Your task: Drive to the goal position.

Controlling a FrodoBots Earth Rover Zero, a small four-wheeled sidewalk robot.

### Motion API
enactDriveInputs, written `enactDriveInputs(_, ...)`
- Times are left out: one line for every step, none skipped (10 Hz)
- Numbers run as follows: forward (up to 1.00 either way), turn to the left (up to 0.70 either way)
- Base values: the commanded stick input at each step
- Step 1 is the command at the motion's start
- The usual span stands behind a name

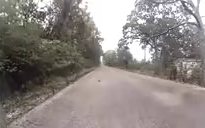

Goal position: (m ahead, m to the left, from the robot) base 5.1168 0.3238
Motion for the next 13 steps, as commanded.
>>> enactDriveInputs(0.70,0.00)
enactDriveInputs(0.70,0.00)
enactDriveInputs(0.70,0.00)
enactDriveInputs(0.70,0.00)
enactDriveInputs(0.70,0.00)
enactDriveInputs(0.70,0.00)
enactDriveInputs(0.70,0.00)
enactDriveInputs(0.70,0.00)
enactDriveInputs(0.70,0.00)
enactDriveInputs(0.70,0.00)
enactDriveInputs(0.70,0.00)
enactDriveInputs(0.70,0.00)
enactDriveInputs(0.70,0.00)
